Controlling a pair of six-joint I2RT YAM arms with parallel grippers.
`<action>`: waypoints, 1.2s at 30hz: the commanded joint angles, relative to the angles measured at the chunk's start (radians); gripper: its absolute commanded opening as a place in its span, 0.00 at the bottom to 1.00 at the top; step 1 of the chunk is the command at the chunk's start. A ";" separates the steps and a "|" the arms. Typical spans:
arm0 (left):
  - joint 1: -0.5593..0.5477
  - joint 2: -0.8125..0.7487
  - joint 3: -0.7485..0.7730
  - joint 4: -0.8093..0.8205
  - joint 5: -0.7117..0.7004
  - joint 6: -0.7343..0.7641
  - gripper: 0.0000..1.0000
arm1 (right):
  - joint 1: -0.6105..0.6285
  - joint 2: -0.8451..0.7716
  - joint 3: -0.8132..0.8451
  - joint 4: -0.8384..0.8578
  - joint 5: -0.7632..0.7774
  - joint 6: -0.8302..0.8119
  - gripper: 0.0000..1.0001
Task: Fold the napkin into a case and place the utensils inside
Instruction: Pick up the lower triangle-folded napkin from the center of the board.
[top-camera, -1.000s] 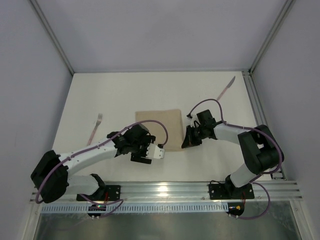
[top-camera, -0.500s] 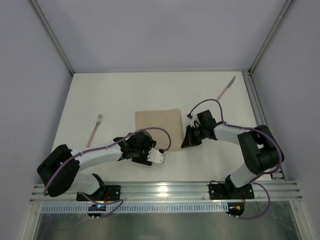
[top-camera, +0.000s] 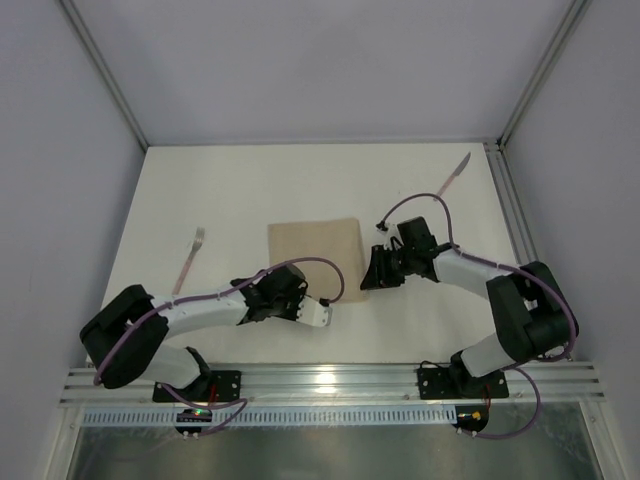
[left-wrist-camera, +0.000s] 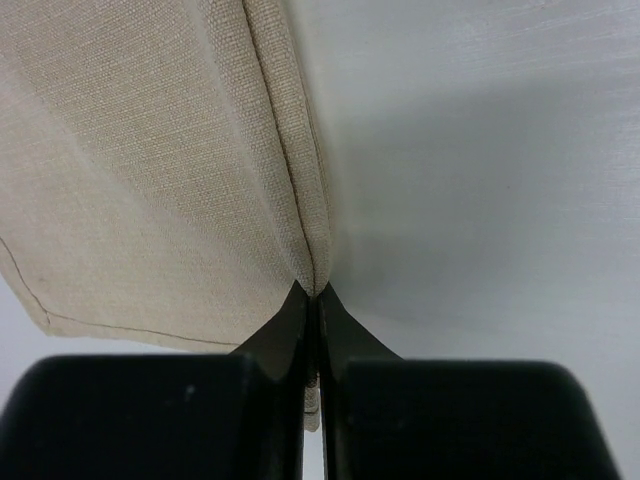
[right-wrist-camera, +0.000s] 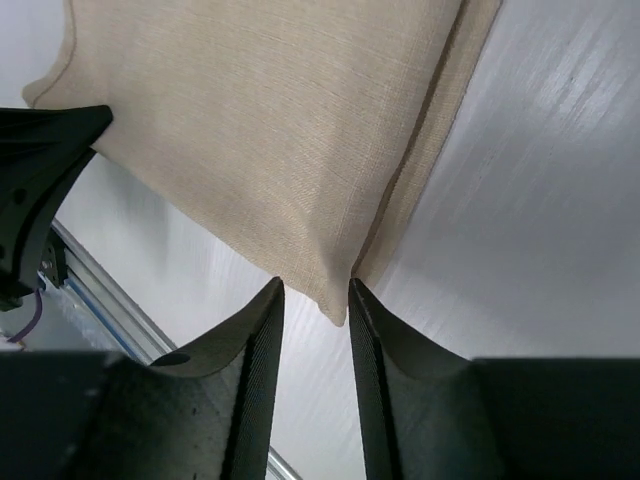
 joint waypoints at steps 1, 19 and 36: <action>0.002 -0.029 -0.005 -0.053 0.013 -0.043 0.00 | -0.001 -0.165 0.029 -0.008 0.050 -0.073 0.37; 0.169 -0.079 0.208 -0.320 0.295 -0.051 0.00 | 0.183 -0.822 -0.339 0.819 0.100 -0.479 0.99; 0.207 -0.051 0.259 -0.377 0.352 -0.051 0.00 | 0.748 -0.395 -0.423 0.746 0.709 -0.955 0.99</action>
